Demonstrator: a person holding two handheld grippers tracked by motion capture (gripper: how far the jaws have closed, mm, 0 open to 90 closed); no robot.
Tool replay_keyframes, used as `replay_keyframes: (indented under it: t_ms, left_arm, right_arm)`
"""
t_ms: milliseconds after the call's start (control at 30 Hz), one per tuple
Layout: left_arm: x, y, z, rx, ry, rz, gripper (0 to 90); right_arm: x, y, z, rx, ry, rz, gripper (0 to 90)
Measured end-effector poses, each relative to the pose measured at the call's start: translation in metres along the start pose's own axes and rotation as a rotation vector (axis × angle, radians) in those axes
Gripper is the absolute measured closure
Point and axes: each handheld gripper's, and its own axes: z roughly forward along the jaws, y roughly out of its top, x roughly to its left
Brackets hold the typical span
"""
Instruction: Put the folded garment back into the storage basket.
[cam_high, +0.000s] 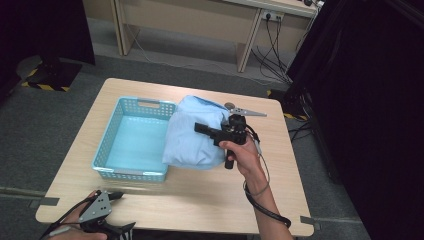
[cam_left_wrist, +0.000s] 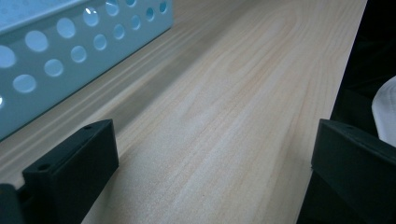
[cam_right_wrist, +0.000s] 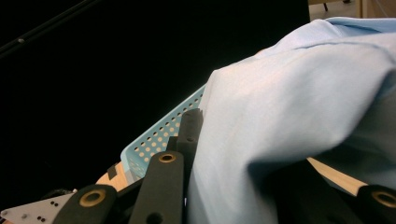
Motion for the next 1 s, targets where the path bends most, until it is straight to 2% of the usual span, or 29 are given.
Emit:
replay_keyframes:
  t_ms: [333, 1000]
  left_arm:
    - [0.0, 0.0, 0.0, -0.001, 0.0, 0.0, 0.0]
    - [0.0, 0.0, 0.0, 0.001, -0.001, 0.001, 0.0]
  right_arm:
    - [0.009, 0.009, 0.019, 0.013, 0.018, 0.003, 73.4]
    - [0.024, 0.015, 0.072, 0.057, 0.046, -0.005, 73.4]
